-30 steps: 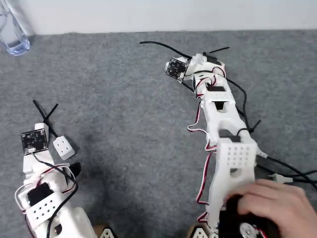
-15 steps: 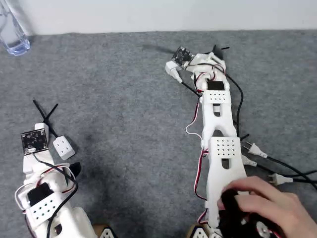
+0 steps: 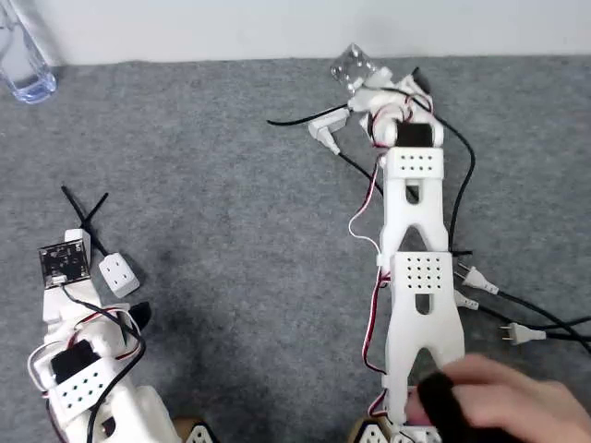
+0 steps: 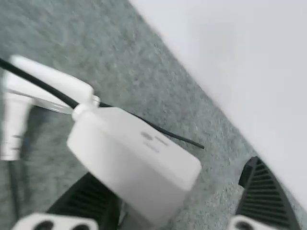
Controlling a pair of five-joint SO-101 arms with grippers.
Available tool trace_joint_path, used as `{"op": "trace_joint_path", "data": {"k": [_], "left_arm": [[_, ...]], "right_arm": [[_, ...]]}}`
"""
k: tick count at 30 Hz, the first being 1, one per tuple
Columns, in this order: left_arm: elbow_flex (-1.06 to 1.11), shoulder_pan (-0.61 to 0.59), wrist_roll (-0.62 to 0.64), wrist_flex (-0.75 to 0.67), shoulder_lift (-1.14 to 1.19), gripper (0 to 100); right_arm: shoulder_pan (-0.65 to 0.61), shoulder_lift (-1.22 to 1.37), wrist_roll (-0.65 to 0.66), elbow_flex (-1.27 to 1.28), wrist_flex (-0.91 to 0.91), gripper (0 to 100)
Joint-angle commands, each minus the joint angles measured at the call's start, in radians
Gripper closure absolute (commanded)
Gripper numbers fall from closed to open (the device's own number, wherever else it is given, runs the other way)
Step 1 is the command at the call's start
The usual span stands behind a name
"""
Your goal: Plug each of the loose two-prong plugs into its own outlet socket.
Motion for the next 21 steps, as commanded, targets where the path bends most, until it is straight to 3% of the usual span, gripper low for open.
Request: {"op": "trace_joint_path", "data": {"k": [1, 7, 12, 21], "left_arm": [[-0.005, 0.006, 0.012, -0.029, -0.012, 66], [-0.007, 0.006, 0.012, -0.026, -0.012, 66], [-0.007, 0.006, 0.012, -0.026, -0.012, 66], [-0.007, 0.006, 0.014, -0.028, -0.012, 66]], "right_arm": [[-0.033, -0.151, -0.008, -0.066, 0.099, 67.4], [-0.061, -0.130, 0.196, 0.061, 0.087, 69.1], [-0.002, -0.168, 0.083, -0.014, 0.131, 79.9], [-0.019, -0.263, 0.063, -0.066, 0.265, 80.8]]}}
